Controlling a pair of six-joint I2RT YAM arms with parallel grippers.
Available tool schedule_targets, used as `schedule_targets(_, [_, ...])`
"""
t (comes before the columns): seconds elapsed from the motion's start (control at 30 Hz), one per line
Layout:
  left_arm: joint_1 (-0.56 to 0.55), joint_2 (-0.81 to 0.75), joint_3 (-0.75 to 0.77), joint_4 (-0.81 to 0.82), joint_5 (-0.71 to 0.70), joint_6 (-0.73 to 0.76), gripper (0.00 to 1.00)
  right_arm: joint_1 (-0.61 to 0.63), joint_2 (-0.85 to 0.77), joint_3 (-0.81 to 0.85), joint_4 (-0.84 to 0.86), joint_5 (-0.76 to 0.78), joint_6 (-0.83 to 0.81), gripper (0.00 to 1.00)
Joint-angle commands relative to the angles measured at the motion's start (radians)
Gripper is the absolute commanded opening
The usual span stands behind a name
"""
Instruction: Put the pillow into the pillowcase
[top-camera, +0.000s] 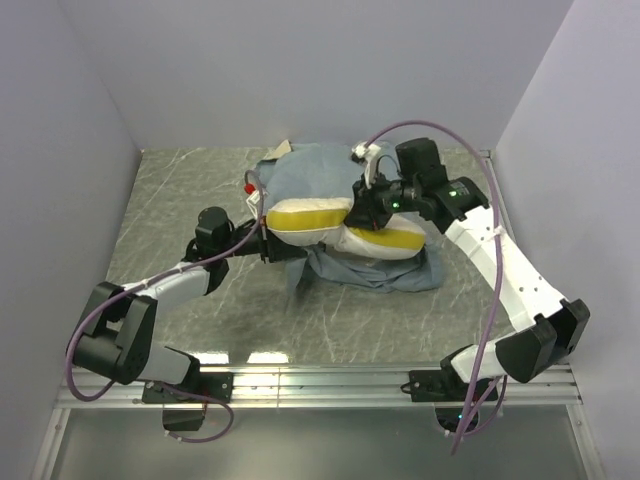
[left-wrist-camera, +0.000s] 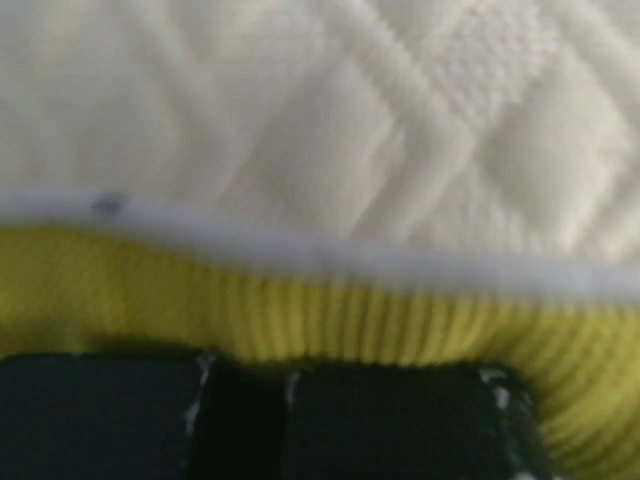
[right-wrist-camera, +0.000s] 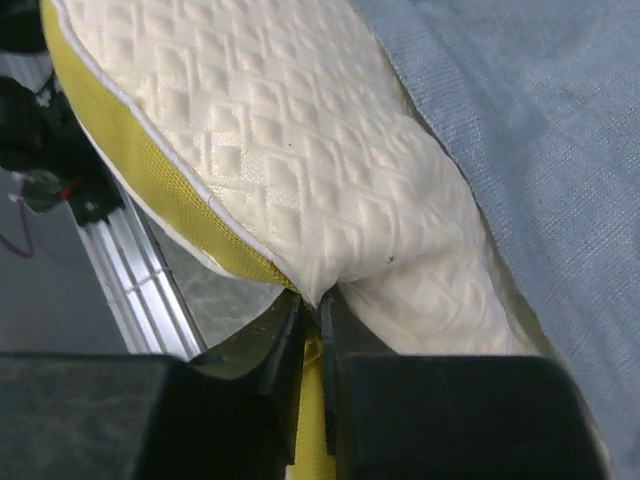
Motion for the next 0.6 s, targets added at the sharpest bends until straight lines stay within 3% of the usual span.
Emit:
schedule_targets(0.0, [0.013, -0.041, -0.027, 0.235, 0.007, -0.167, 0.00, 0.056, 0.023, -0.085, 0.106, 0.012, 0.041, 0.25])
schedule_targets(0.03, [0.025, -0.029, -0.033, 0.332, 0.001, -0.255, 0.00, 0.064, 0.026, -0.099, 0.097, 0.001, 0.036, 0.33])
schedule_targets(0.07, [0.055, -0.013, -0.044, 0.380, -0.008, -0.302, 0.00, 0.074, 0.026, -0.110, 0.083, -0.033, 0.018, 0.51])
schedule_targets(0.13, [0.089, 0.036, -0.050, 0.523, -0.045, -0.436, 0.00, 0.080, 0.013, -0.110, 0.038, -0.054, -0.005, 0.70])
schedule_targets(0.17, [0.117, 0.054, -0.053, 0.571, -0.059, -0.475, 0.00, 0.081, 0.000, -0.104, 0.028, -0.056, -0.016, 0.89])
schedule_targets(0.4, [0.160, 0.152, -0.010, 0.654, -0.093, -0.580, 0.00, 0.055, -0.116, -0.026, -0.039, 0.045, -0.082, 0.96])
schedule_targets(0.5, [0.168, 0.160, -0.001, 0.642, -0.093, -0.575, 0.00, -0.065, -0.174, -0.007, -0.039, 0.041, -0.065, 0.96])
schedule_targets(0.57, [0.174, 0.162, 0.000, 0.640, -0.094, -0.577, 0.00, -0.221, -0.196, -0.035, -0.078, 0.010, -0.072, 0.97])
